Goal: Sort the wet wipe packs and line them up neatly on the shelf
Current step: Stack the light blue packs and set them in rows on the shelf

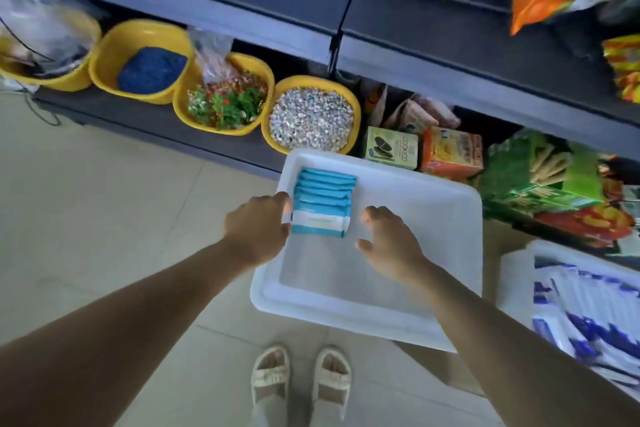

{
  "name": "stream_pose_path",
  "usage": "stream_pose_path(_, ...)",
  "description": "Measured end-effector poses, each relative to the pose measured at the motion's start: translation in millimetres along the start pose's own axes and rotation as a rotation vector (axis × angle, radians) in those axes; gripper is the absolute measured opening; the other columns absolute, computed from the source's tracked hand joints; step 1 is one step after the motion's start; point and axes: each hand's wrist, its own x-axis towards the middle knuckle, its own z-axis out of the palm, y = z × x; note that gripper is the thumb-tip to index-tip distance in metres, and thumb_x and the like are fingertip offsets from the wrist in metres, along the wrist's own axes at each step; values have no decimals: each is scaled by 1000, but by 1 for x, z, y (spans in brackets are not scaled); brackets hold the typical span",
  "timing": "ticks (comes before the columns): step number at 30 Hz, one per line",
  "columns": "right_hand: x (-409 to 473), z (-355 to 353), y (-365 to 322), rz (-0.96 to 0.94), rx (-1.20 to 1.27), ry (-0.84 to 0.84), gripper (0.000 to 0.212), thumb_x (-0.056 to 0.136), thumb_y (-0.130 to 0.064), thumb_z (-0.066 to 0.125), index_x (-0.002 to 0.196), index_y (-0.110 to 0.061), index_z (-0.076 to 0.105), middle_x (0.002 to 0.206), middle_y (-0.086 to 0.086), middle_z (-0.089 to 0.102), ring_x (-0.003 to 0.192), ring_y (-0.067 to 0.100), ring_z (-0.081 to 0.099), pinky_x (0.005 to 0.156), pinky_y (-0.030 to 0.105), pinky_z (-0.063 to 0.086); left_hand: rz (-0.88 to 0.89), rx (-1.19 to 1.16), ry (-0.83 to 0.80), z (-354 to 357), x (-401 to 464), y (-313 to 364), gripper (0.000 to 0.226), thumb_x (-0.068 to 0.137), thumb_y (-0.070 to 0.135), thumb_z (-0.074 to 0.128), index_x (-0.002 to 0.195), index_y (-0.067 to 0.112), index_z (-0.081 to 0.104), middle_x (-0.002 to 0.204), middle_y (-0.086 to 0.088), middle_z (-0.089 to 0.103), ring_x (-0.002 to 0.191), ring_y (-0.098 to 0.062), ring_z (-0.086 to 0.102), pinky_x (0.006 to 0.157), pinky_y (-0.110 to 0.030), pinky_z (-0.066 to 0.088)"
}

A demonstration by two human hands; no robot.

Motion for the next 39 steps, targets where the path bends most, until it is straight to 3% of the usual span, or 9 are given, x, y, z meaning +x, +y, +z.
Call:
stream_pose_path(8,90,92,22,6,28,135,62,82,-23,69,133,-11,35,127,9,39,119,25,43,86,33,45,141,122,245,68,60,-10,36,88,22,57,123,20,50,117,1,61,108,-23,52,90,-35,38)
stream_pose_path(14,119,131,33,10,-68,249,64,79,-28,72,131,-12,38,120,10,46,103,28,54,79,35,45,200,147,364,87,82,-16,37,80,16,66,116,15,56,109,-4,65,102,-28,53,84,-37,37)
stream_pose_path(17,122,145,40,-35,-87,298,45,78,-23,73,117,-11,54,108,11,55,98,30,55,78,36,41,228,178,384,93,87,-15,37,75,14,70,110,13,58,103,-7,67,98,-30,55,82,-39,40)
stream_pose_path(19,118,152,44,-105,-101,333,37,64,-18,84,94,-10,64,91,11,58,83,31,58,69,34,42,248,192,387,96,89,-14,37,72,11,72,107,12,60,99,-8,67,95,-31,55,80,-39,41)
stream_pose_path(23,102,154,55,-266,-108,479,37,41,-2,85,66,-9,59,82,9,53,74,30,54,60,31,40,242,175,416,96,95,-15,39,69,5,71,107,11,60,97,-8,67,94,-32,56,80,-39,40)
stream_pose_path(28,115,142,62,-258,-80,604,35,47,-11,89,71,-8,64,106,15,58,100,30,42,81,38,35,273,201,446,100,108,-14,45,58,-2,75,100,7,64,88,-10,67,87,-35,58,76,-38,44)
stream_pose_path(31,131,141,56,-242,-45,617,35,49,-16,90,73,-8,65,111,16,57,103,32,46,85,38,36,313,254,425,107,115,-10,46,51,-3,76,94,6,65,81,-10,66,81,-33,61,74,-35,48)
stream_pose_path(36,131,153,53,-195,59,589,55,46,-5,90,88,-4,54,95,17,55,70,34,59,60,35,50,326,325,324,130,126,-1,45,58,-1,75,100,8,61,91,-8,63,85,-28,59,78,-34,47)
stream_pose_path(39,132,156,58,-221,228,572,67,56,1,84,100,-13,36,98,17,54,68,36,59,56,37,50,299,401,292,138,133,2,55,69,10,75,119,10,50,110,-8,54,97,-27,55,83,-34,43)
